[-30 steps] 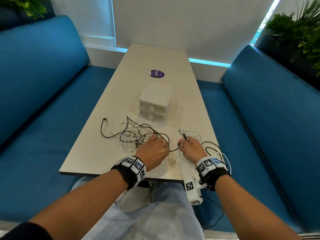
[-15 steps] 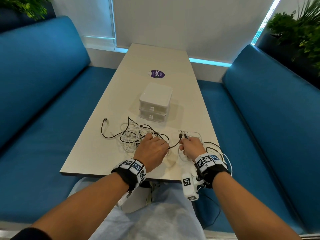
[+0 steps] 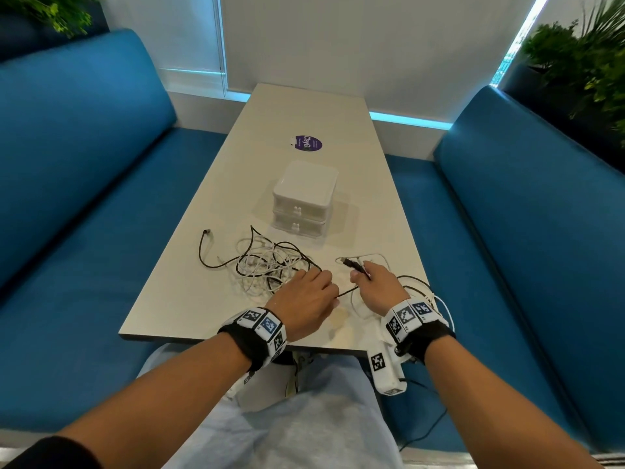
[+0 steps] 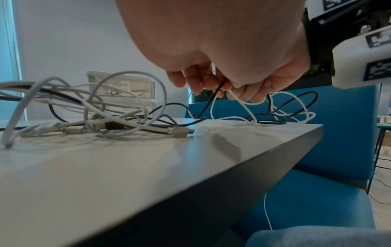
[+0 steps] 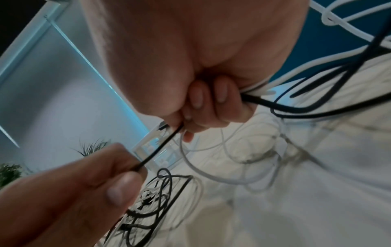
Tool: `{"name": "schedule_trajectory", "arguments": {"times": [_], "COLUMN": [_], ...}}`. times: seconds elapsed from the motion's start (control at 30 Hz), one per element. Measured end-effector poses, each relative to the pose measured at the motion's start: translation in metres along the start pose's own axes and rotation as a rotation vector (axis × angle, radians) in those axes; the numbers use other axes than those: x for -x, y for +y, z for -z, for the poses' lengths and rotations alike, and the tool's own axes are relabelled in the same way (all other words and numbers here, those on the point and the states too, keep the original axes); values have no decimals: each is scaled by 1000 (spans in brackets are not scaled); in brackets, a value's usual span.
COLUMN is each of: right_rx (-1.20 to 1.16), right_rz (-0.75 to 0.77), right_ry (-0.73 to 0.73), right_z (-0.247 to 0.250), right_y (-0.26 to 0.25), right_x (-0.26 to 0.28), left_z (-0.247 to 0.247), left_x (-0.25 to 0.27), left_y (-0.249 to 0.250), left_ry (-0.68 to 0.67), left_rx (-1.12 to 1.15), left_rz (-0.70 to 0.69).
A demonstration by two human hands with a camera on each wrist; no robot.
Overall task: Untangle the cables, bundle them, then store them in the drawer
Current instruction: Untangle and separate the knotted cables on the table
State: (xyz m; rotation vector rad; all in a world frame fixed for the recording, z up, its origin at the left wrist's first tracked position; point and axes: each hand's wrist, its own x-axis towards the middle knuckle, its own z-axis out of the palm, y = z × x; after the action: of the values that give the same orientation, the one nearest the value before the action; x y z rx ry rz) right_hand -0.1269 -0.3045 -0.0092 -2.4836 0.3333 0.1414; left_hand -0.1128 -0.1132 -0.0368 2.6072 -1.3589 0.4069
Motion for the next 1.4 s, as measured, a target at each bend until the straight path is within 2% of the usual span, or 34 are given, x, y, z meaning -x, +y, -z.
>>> {"name": "schedule_trajectory", "arguments": {"times": [0.13,0.23,0.33,0.5,0.7,0.8,0.87,1.0,1.17,1.3,1.4], "right_rx": [73,108,83,13,19,-40,-93,-208,-254,-307,-357], "right_rz": [37,63,98,135,199,232,244,247,246,311,340], "right_ry": [46,-13,-101,-144,-249,-221,-172,-103,-134,-113,-124], "right_z": [2,6,11,12,12,11,11,15,12,5,2], "right_y": [-1,0,0,-2,2,3,3,0,-8,-16,-24], "right_x": [4,7,12,13,12,12,11,7,4,2,2], "left_z": [6,13,16,14,19,11,4,-2,1,6,3], "left_x": [-5,-7,-7,-12,-25,-31,-32,-31,-31,-32,-32], "left_y": [1,3,1,-4,-12,-18,-19,-16,-7,0,1], "left_ry": [-43,-118,-203,-298,-333,-444,-454,-488,-530,-525,-529], "left_rx": [32,112,230,185,259,326,366,356,267,204,192], "left_rz": [-16,29,136,164,318,359,382,370,331,268,271]}}
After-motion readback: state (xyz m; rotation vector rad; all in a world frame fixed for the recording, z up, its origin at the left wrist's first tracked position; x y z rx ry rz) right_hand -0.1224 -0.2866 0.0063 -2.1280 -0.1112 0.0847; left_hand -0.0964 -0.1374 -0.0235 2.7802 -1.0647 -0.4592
